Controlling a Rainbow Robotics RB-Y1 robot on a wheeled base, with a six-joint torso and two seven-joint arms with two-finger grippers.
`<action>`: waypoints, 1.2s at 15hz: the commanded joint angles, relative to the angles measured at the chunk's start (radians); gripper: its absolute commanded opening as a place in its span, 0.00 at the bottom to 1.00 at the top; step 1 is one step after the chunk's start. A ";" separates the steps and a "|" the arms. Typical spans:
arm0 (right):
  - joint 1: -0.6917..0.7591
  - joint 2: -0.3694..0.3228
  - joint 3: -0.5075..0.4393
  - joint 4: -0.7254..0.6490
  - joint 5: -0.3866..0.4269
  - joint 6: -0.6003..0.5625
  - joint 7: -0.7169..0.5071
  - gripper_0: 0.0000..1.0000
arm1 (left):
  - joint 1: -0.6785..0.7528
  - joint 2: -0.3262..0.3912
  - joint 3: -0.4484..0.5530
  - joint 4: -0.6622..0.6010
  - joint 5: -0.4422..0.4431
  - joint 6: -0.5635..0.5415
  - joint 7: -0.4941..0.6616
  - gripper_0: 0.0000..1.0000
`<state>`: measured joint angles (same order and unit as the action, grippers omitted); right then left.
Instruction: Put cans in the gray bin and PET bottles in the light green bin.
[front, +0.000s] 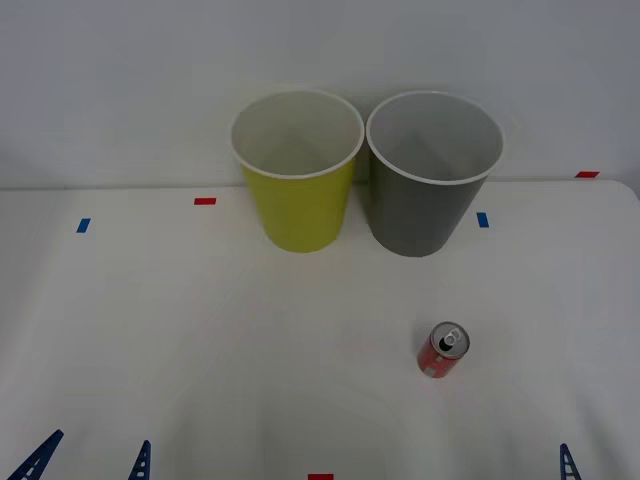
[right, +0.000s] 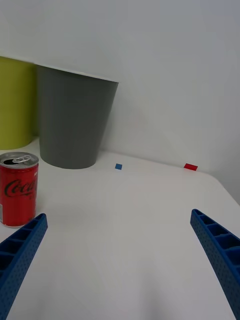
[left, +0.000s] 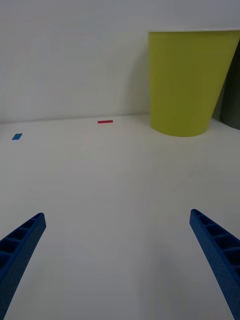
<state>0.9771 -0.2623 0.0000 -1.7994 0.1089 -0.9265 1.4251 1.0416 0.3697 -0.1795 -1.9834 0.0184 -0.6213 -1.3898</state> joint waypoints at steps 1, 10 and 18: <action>0.000 0.000 0.000 0.000 0.000 0.000 0.000 1.00 | 0.000 0.000 0.000 0.000 0.000 0.000 0.000 1.00; 0.000 0.000 0.000 0.000 0.000 0.000 0.000 1.00 | 0.000 0.000 0.000 0.000 0.000 0.000 0.000 1.00; 0.000 0.000 0.000 0.000 0.000 0.000 0.000 1.00 | 0.000 0.000 0.000 0.000 0.000 0.000 0.000 1.00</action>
<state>0.9771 -0.2623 0.0000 -1.7994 0.1089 -0.9265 1.4251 1.0416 0.3697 -0.1795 -1.9834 0.0184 -0.6213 -1.3898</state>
